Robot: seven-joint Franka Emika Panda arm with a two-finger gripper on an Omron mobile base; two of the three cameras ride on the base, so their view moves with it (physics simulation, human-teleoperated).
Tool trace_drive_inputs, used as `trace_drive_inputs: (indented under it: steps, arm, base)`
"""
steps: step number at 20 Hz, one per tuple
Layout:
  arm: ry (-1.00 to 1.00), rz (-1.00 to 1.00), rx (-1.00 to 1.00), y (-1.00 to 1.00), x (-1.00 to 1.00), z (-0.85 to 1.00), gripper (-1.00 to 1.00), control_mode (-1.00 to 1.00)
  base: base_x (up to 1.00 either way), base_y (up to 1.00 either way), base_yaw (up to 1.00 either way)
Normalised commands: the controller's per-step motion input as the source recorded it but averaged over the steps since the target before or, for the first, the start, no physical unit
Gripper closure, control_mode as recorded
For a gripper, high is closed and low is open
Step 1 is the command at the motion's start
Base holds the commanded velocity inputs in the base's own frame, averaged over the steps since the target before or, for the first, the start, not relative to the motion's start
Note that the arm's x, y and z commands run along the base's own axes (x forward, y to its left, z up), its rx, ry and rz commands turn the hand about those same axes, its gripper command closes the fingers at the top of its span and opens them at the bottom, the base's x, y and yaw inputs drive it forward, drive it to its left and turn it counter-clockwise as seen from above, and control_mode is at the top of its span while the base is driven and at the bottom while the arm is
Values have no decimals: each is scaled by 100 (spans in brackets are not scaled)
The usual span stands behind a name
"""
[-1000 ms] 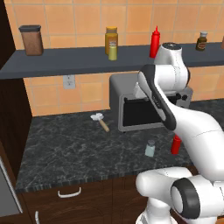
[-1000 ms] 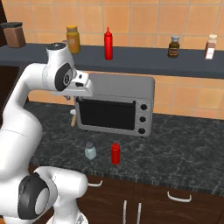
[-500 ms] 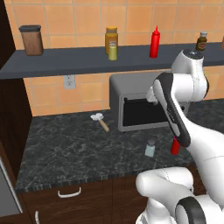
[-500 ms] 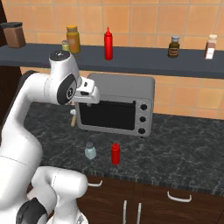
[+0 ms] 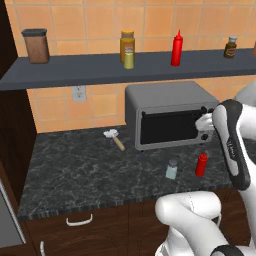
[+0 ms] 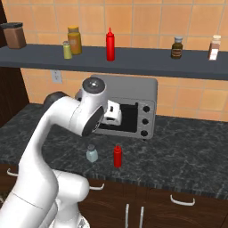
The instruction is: Put the shaker and condiment bottle from the counter next to their counterparts in the cabinet.
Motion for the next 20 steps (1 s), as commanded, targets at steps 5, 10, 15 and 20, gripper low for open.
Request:
trace_drive_inputs:
  steps: [5, 10, 15, 20]
  arm:
    - [-20, 15, 9, -74, -26, -1, -100, -100]
    - [-28, 25, 0, -45, -40, -40, -100, -100]
    - [-9, 18, 0, -12, -20, -49, -100, -100]
    - [-14, 15, 2, -30, -4, -32, -100, -100]
  base:
    - [0, 0, 0]
    - [0, 0, 0]
    - [0, 0, 0]
    - [0, 0, 0]
